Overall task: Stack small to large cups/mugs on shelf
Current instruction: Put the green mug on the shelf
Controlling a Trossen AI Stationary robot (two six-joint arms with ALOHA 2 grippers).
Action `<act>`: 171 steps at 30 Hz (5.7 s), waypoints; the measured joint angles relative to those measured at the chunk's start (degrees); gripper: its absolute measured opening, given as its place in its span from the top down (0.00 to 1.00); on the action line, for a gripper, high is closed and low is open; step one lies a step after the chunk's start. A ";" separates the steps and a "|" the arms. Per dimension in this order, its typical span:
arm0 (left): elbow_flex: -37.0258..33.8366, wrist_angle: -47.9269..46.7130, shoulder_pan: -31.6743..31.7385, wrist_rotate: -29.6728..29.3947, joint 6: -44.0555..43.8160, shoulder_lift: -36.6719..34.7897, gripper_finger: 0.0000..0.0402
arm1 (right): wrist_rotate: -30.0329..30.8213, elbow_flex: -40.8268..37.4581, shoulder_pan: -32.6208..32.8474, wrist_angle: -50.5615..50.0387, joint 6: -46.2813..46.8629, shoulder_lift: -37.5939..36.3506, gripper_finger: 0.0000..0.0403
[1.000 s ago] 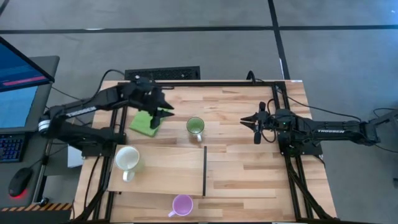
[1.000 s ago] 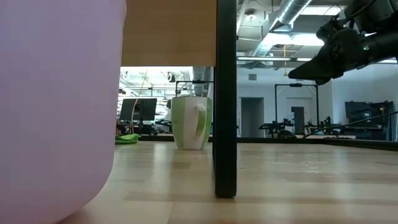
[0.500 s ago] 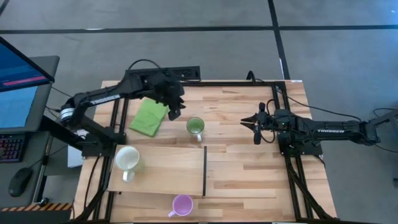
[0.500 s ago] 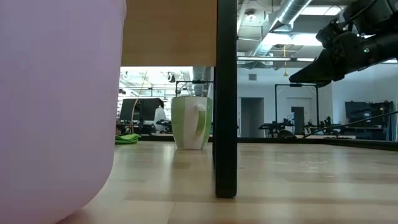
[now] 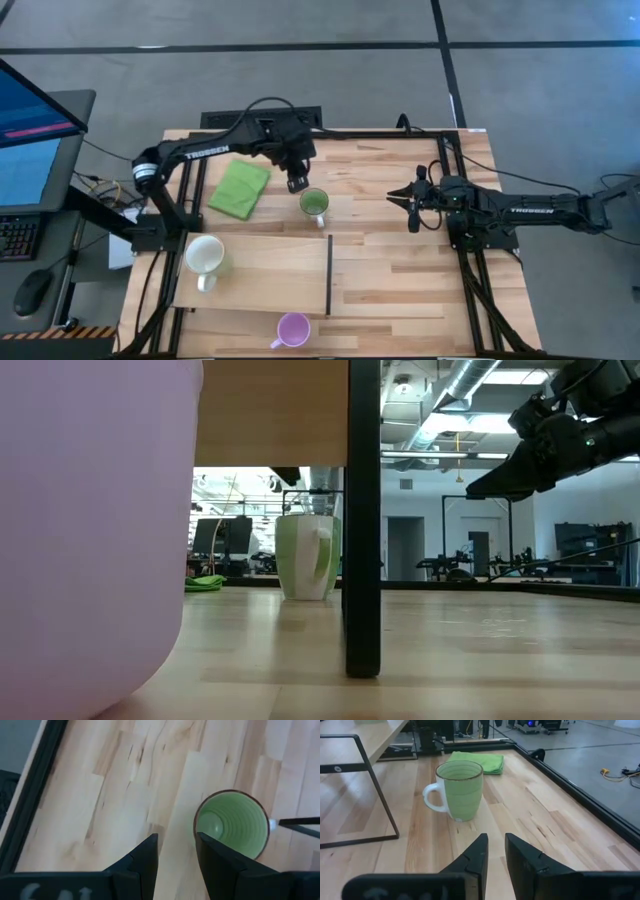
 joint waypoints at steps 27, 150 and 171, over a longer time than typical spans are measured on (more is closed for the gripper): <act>-0.25 -0.15 -5.31 -0.23 1.09 1.94 0.70 | 0.02 0.00 0.04 0.00 1.48 0.00 0.78; -0.53 -2.06 -4.59 3.48 -4.79 10.29 0.70 | 4.79 -0.02 -3.10 -2.51 -3.08 -0.07 0.78; -0.17 -2.70 -4.88 4.45 -10.39 10.29 0.70 | 4.63 -0.02 -2.99 -1.33 -3.52 -0.07 0.78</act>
